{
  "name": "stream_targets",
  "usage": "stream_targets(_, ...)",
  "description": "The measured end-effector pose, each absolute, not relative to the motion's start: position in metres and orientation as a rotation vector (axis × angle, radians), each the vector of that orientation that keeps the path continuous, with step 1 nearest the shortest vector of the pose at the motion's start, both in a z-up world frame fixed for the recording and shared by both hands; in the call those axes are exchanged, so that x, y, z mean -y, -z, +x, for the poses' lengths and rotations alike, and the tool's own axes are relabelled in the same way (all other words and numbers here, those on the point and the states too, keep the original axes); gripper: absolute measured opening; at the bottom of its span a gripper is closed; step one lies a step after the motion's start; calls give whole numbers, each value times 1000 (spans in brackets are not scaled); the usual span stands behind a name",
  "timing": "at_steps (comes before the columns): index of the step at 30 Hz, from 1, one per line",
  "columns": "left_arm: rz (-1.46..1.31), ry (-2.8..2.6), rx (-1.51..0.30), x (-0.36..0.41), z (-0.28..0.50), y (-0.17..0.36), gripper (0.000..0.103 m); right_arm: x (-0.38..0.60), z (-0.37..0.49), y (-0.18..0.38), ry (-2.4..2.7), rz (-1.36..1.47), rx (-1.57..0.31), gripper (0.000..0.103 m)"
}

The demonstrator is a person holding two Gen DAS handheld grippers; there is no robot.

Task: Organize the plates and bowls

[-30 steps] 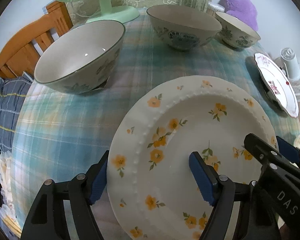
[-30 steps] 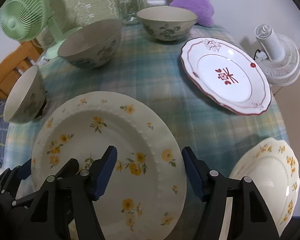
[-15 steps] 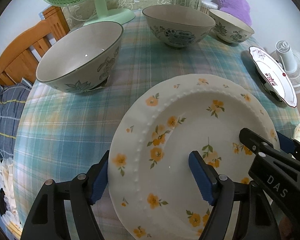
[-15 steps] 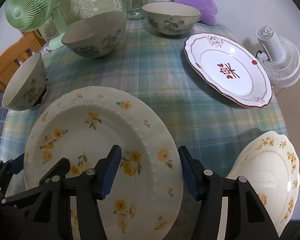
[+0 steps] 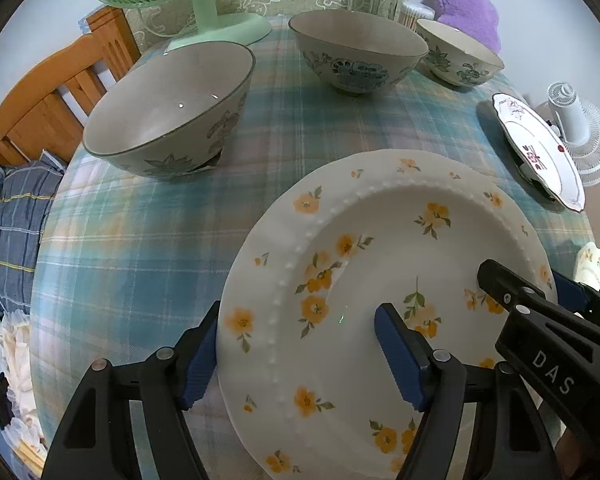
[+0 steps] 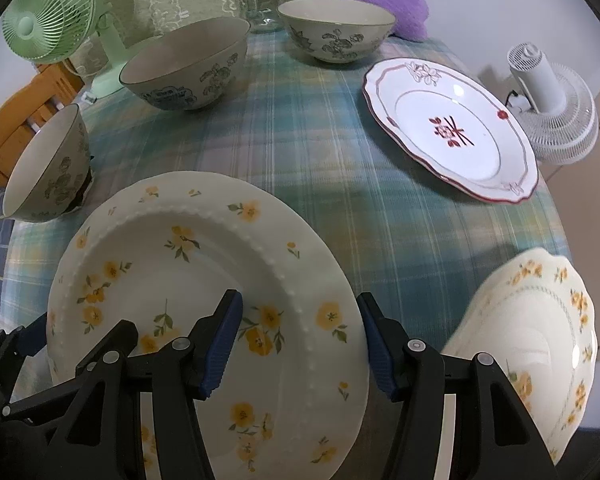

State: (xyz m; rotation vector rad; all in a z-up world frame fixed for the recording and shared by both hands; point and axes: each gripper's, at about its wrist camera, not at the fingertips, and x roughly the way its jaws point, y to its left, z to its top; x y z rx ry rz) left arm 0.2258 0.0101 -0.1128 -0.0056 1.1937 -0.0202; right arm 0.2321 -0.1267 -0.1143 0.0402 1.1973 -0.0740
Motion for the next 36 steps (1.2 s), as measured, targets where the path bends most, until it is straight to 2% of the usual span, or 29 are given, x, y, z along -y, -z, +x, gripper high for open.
stream_targets(18, 31, 58, -1127, -2, 191, 65, 74, 130, 186, 67, 146, 111, -1135, 62)
stream_targets(36, -6, 34, -1116, 80, 166, 51, 74, 208, 159, 39, 118, 86, -1131, 62)
